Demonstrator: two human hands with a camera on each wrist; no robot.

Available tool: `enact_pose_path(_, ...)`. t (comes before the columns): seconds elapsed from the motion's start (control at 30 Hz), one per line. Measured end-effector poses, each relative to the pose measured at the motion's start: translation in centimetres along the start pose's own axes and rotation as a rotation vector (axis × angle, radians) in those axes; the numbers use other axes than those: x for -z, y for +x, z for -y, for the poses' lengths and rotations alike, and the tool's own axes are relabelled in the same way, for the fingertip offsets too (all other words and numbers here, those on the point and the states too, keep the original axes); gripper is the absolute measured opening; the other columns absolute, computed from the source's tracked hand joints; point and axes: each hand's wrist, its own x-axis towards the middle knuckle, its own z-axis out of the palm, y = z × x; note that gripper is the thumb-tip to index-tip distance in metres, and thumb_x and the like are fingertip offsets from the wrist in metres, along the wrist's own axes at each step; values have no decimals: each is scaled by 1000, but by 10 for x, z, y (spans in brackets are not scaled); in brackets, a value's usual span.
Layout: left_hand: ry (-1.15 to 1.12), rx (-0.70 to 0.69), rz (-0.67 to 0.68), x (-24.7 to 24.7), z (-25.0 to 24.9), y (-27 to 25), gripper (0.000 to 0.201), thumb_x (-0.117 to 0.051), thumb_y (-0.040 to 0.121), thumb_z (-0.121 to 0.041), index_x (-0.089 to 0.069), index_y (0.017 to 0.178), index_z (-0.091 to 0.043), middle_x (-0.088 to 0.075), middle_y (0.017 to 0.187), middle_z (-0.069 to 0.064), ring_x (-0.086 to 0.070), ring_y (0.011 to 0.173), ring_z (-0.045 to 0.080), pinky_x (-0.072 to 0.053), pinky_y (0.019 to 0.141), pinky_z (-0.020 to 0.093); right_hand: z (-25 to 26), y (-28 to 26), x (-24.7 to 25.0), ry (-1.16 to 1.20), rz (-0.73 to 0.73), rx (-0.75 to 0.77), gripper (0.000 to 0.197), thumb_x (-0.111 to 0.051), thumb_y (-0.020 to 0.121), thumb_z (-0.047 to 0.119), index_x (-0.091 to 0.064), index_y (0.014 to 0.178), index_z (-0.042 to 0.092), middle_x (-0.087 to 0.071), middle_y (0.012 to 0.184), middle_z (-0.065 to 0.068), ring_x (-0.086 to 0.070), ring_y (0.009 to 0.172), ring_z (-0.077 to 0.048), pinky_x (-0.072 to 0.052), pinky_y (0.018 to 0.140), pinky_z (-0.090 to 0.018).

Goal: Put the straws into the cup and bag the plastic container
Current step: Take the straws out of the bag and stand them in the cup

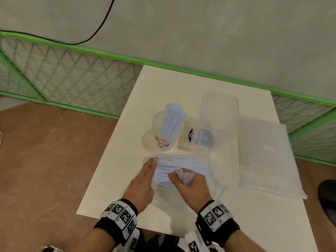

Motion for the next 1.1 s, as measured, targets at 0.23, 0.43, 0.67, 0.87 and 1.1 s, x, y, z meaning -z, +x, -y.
enact_pose_path(0.23,-4,-23,-22,0,-2,3,91,-49,81,5,-9,154,-32,-1,160,-17,-61,101,21,-46,82,22,-4,-4,14,-91,108,-75,26,-63,84,26,-55,62,17,-57,60,4,-55,60,-10,-47,65,-30)
enact_pose_path(0.43,-13,-2,-10,2,-4,3,91,-49,82,5,-7,154,-32,0,160,-17,-60,104,22,-48,85,25,12,6,35,-142,122,-102,26,-71,81,23,-61,58,18,-61,56,7,-57,53,-2,-47,58,-22)
enact_pose_path(0.67,-32,-2,4,1,-2,3,91,-46,81,5,-7,153,-35,1,158,-23,-61,93,21,-50,82,26,113,60,99,-3,-66,107,6,-79,79,23,-75,74,20,-74,71,0,-73,70,-15,-60,71,-47)
enact_pose_path(0.87,-68,-11,0,0,-2,2,92,-46,81,6,-7,153,-37,2,157,-26,-61,98,19,-48,87,23,150,130,90,-75,-149,187,7,-76,77,28,-74,72,25,-74,73,4,-72,69,-11,-62,70,-39)
enact_pose_path(1.1,-78,-5,-2,3,-5,1,90,-46,82,5,-8,153,-36,0,158,-24,-61,101,21,-49,90,26,125,156,63,-252,-54,142,35,-80,74,43,-70,100,24,-69,97,8,-67,85,-11,-57,82,-32)
